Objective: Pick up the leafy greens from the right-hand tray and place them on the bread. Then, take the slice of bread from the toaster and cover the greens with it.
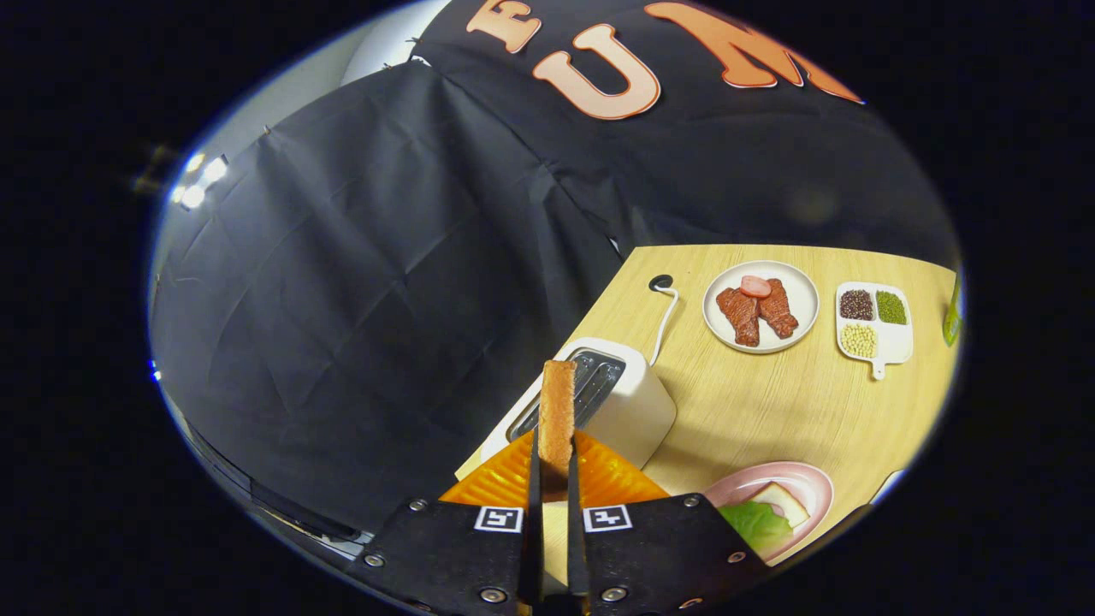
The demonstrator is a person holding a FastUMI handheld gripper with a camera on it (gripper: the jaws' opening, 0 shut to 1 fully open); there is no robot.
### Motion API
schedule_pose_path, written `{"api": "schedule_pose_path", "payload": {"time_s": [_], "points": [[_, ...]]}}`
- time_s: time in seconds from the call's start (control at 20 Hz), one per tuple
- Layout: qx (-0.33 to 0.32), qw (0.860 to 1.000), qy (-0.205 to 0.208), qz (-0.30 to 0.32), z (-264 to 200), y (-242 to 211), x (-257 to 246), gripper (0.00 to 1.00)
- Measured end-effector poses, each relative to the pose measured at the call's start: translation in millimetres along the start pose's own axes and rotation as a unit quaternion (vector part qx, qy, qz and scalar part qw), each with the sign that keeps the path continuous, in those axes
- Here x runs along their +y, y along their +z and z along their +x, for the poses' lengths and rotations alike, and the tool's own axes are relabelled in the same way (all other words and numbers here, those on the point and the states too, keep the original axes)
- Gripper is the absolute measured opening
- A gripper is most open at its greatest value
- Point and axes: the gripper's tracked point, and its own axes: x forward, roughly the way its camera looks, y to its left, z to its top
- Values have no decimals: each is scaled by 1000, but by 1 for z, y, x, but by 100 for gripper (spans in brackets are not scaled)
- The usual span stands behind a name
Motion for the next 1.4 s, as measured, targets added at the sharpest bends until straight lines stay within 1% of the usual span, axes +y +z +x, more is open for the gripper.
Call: {"api": "schedule_pose_path", "payload": {"time_s": [0.35,0.65,0.85,1.05,1.25,1.4], "points": [[-24,1000,-2,19,-32,-12,-37,11],[-24,999,-2,29,-48,-33,-62,11],[-19,999,0,33,-50,-49,-76,11],[-15,999,-8,39,-52,-64,-93,11],[-4,998,-15,55,-48,-85,-106,11],[6,997,-21,69,-45,-102,-127,11]]}}
